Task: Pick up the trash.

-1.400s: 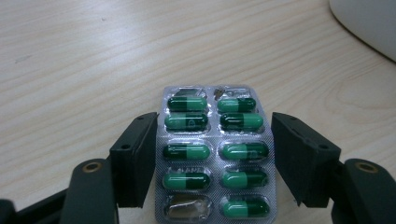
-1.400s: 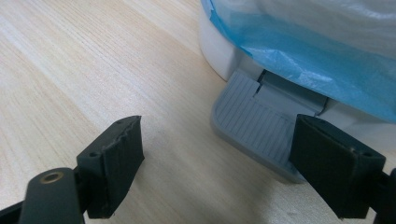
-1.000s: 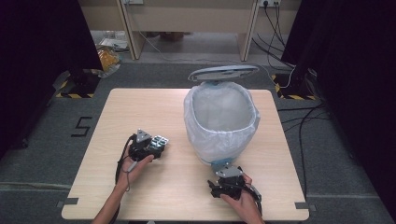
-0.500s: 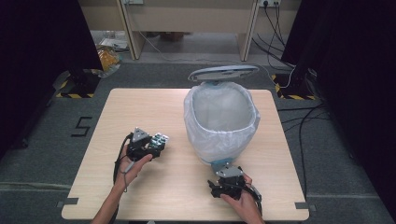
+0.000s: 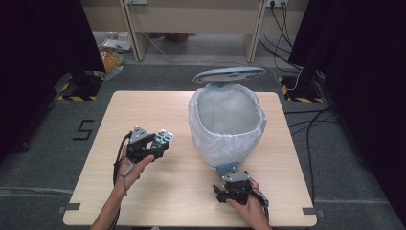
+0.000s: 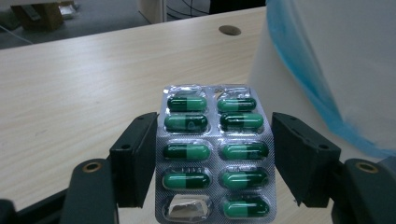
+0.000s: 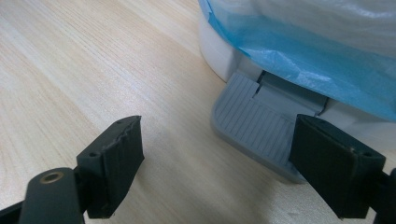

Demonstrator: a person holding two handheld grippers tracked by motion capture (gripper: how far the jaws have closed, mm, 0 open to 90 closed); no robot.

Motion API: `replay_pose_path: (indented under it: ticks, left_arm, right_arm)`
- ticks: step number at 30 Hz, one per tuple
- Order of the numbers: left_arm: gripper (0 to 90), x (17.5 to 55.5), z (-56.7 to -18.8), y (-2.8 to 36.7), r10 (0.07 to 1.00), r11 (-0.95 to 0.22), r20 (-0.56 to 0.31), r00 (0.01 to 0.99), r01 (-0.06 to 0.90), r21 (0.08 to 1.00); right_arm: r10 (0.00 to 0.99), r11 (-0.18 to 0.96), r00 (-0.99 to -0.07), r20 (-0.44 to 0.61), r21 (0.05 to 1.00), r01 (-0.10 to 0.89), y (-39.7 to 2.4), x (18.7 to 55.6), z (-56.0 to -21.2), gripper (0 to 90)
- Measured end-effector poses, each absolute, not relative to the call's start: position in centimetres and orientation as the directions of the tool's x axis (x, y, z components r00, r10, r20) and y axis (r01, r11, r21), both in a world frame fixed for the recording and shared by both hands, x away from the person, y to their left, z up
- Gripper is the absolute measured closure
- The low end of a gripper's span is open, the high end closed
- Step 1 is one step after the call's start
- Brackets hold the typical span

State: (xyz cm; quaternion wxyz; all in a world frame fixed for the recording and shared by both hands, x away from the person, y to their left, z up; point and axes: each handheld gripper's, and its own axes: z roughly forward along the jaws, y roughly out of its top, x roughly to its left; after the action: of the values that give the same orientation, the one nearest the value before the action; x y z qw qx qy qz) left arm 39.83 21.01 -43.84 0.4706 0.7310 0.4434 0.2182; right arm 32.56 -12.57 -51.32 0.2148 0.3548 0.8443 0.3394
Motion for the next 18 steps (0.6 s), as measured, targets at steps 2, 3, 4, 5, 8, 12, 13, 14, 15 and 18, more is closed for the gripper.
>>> replay_pose_path:
  ticks: [2, 3, 4, 5, 8, 12, 13, 14, 15, 18]
  left_arm:
    - [33.9, 39.7, -43.2, 20.9, 0.85, -0.163, -0.097, 0.518, 0.433, 0.887]
    - [33.9, 39.6, -42.9, 20.9, 0.848, -0.163, -0.094, 0.522, 0.426, 0.89]
    - [33.9, 39.5, -42.6, 20.9, 0.846, -0.165, -0.091, 0.526, 0.421, 0.892]
    - [33.9, 39.5, -42.6, 20.9, 0.846, -0.165, -0.091, 0.526, 0.421, 0.892]
    - [33.9, 39.3, -41.6, 20.8, 0.84, -0.164, -0.088, 0.536, 0.405, 0.899]
    - [33.9, 39.1, -40.6, 20.6, 0.834, -0.166, -0.079, 0.546, 0.386, 0.908]
    - [33.9, 39.0, -40.3, 20.6, 0.833, -0.167, -0.078, 0.548, 0.383, 0.908]
    - [33.9, 39.0, -39.9, 20.6, 0.83, -0.168, -0.076, 0.552, 0.377, 0.911]
    - [33.9, 39.0, -39.9, 20.6, 0.83, -0.168, -0.076, 0.552, 0.377, 0.911]
    - [33.9, 38.9, -39.4, 20.6, 0.827, -0.168, -0.073, 0.558, 0.369, 0.914]
  right_arm:
    - [0.745, 0.518, -0.656, -0.122, 0.725, 0.453, -12.6, 32.6, -51.3, 17.7]
    - [0.745, 0.518, -0.656, -0.121, 0.726, 0.453, -12.6, 32.6, -51.3, 17.7]
    - [0.747, 0.515, -0.654, -0.119, 0.726, 0.455, -12.6, 32.5, -51.3, 17.7]
    - [0.747, 0.515, -0.654, -0.119, 0.726, 0.455, -12.6, 32.5, -51.3, 17.7]
    - [0.747, 0.515, -0.654, -0.119, 0.726, 0.456, -12.6, 32.5, -51.3, 17.6]
    - [0.746, 0.515, -0.655, -0.119, 0.727, 0.455, -12.6, 32.5, -51.3, 17.6]
    - [0.746, 0.516, -0.656, -0.119, 0.727, 0.454, -12.6, 32.5, -51.3, 17.6]
    - [0.744, 0.517, -0.658, -0.121, 0.727, 0.452, -12.6, 32.6, -51.3, 17.7]
    - [0.744, 0.517, -0.658, -0.121, 0.727, 0.452, -12.6, 32.6, -51.3, 17.7]
    - [0.744, 0.516, -0.657, -0.119, 0.727, 0.452, -12.6, 32.6, -51.3, 17.6]
